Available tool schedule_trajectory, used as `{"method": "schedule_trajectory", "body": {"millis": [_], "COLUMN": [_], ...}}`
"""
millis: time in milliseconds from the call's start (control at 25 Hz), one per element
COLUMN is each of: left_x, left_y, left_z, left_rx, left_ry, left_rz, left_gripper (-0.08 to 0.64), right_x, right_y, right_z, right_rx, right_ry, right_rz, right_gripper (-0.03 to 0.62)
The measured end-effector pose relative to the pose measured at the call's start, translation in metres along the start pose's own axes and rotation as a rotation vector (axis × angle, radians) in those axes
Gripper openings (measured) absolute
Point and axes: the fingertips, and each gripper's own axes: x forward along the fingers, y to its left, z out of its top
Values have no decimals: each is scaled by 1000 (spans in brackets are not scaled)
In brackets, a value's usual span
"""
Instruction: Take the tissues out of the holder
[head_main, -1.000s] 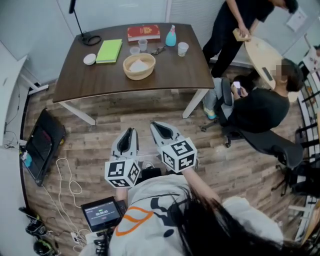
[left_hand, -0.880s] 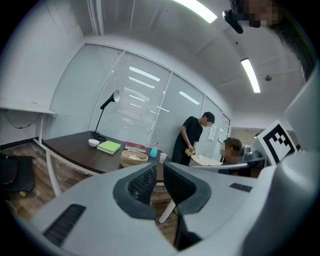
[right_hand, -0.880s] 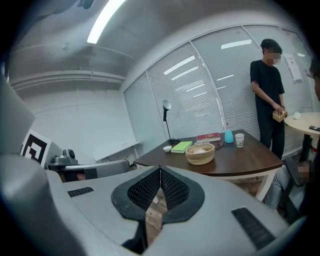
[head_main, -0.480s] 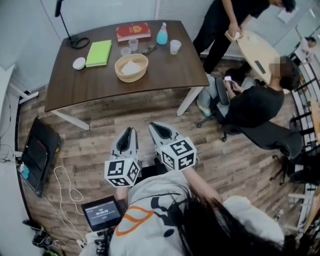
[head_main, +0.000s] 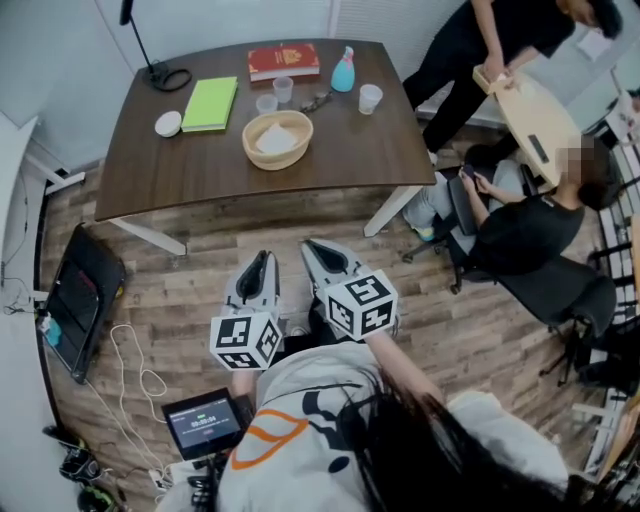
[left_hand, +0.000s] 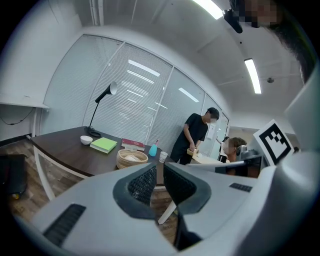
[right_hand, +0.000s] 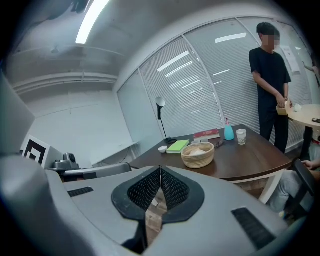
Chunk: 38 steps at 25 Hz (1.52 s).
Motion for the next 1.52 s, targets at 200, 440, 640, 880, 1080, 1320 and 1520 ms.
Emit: {"method": "schedule_trajectory", "body": {"millis": [200,440,640,880,1080,1320,1520], "left_x": [7,39,120,151,179,197,198], "left_y": [0,1,28,32,32,32,38], "left_z": [8,22,24,34,37,41,41], "left_rx": [3,4,-3,4,11,12,14], "left_ry": [-2,-7,21,30,29,28,37], "left_rz": [10,16,60,79,86,105,128], "left_gripper": [44,44,44,44,44,44,44], "right_x": [5,24,87,107,123,138,150], "right_y": [-3,-28,-91,-113,-135,-149,-152], "right_z": [10,31,50,63,72,78,75], "right_rx": [-5,-6,15,22,23,19,26], "right_ry": [1,2,26,37,42,61,82], "right_rz": [16,25,52,73,88,113,132], "right_gripper": [12,11,12,12,11,12,11]}}
